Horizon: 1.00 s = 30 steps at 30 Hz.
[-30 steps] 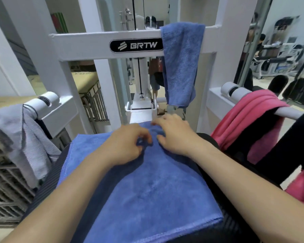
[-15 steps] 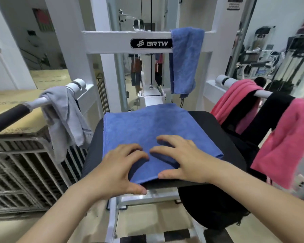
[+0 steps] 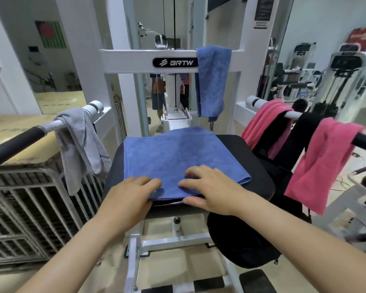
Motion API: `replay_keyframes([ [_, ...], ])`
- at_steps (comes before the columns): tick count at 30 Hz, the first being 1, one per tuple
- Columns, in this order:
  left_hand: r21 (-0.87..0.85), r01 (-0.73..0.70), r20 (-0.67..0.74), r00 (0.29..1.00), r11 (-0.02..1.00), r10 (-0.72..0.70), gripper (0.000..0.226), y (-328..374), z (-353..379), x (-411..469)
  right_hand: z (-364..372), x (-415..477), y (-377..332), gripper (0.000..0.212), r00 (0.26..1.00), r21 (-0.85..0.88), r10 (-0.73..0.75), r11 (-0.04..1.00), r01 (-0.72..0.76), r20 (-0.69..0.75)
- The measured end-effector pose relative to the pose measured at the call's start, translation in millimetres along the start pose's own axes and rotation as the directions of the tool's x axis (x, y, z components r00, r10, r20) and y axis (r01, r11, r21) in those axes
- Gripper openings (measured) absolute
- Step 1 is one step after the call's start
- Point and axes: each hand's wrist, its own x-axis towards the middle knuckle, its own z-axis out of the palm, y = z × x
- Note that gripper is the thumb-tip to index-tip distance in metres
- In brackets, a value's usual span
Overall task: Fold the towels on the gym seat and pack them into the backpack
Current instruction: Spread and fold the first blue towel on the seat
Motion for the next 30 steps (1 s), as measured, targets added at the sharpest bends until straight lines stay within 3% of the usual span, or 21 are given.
replay_keyframes([
  [2,0.073,0.049,-0.094,0.995,0.996,-0.043,0.018,3.1,1.2,4.7,-0.7,0.8,3.4,0.04,1.0,-0.014,-0.022,1.0,0.022,-0.003],
  [3,0.083,0.073,-0.119,0.991,0.994,-0.063,0.017,4.2,0.9,4.8,-1.2,-0.4,6.8,0.042,0.999,-0.013,-0.035,0.999,0.035,-0.004],
  [8,0.113,0.2,-0.156,0.971,0.973,-0.181,0.023,15.0,-4.1,-12.3,2.3,-18.8,36.3,0.029,0.986,-0.04,-0.107,0.994,0.103,-0.129],
  [13,0.148,0.362,-0.122,0.93,0.921,-0.346,0.029,32.1,-14.0,-27.3,5.7,-49.6,84.2,0.036,0.964,-0.131,-0.128,0.986,0.1,-0.231],
  [17,0.069,0.44,0.015,0.897,0.896,-0.442,0.016,57.6,-33.4,-42.7,-14.1,-77.5,86.3,0.023,0.984,0.098,-0.055,0.993,0.072,-0.167],
  [20,-0.092,0.522,0.25,0.836,0.848,-0.488,0.019,61.6,-50.1,-45.3,-44.5,-85.9,92.3,0.016,0.996,0.396,-0.001,0.917,-0.035,0.09],
  [22,-0.276,0.592,0.341,0.797,0.757,-0.499,0.019,59.3,-58.1,-46.0,-59.9,-84.1,103.0,0.017,0.98,0.58,-0.041,0.811,-0.083,0.197],
  [24,-0.499,0.623,0.297,0.776,0.602,-0.557,0.009,56.3,-64.3,-45.6,-65.3,-77.3,116.1,0.011,0.98,0.742,-0.035,0.659,-0.123,0.194],
  [26,-0.698,0.575,0.243,0.75,0.427,-0.615,0.025,51.9,-67.4,-44.1,-63.9,-66.7,123.4,0.005,0.993,0.853,0.047,0.508,-0.121,0.112],
  [28,-0.827,0.516,0.249,0.692,0.224,-0.677,0.04,43.2,-62.3,-37.6,-58.0,-48.8,124.4,0.005,0.984,0.901,0.173,0.42,-0.112,0.041],
  [30,-0.857,0.503,0.253,0.606,0.116,-0.754,0.022,30.8,-53.5,-23.6,-49.9,-24.2,121.8,0.01,0.953,0.911,0.303,0.389,-0.135,0.011],
])
